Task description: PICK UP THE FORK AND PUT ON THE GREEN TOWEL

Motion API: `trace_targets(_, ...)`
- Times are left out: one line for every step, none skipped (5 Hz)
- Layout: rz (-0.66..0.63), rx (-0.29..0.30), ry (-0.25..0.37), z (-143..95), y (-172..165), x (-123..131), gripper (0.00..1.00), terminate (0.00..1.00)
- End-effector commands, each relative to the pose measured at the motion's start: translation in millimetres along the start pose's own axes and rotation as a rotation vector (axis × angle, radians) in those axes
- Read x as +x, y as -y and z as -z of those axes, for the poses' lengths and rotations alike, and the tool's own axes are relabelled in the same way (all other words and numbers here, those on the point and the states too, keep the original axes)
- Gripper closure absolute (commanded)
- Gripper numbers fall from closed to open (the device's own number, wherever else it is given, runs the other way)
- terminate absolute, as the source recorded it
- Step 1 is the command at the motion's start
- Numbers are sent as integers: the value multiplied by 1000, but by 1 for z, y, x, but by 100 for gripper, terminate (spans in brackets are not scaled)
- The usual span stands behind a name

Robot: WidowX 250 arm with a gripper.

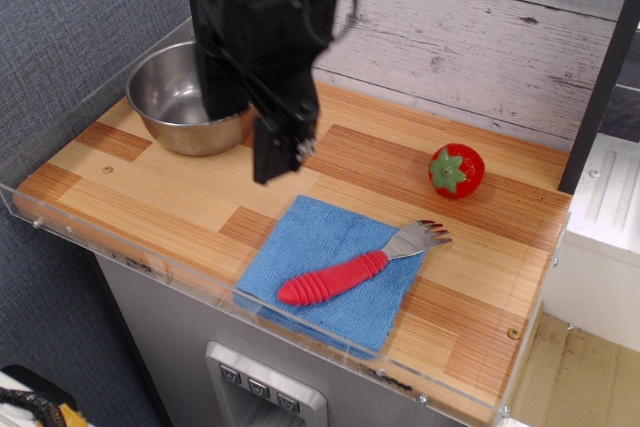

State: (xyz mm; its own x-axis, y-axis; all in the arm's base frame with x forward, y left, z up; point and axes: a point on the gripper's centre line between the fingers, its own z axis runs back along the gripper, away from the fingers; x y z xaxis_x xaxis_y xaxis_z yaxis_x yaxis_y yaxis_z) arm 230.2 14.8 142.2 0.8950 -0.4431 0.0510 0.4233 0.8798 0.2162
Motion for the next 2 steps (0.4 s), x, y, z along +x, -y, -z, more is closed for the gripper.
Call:
trace_targets(-21,23,41,-6,-3,-10,0,0)
trace_targets(-43,16,25,-6,-3,-10,0,100)
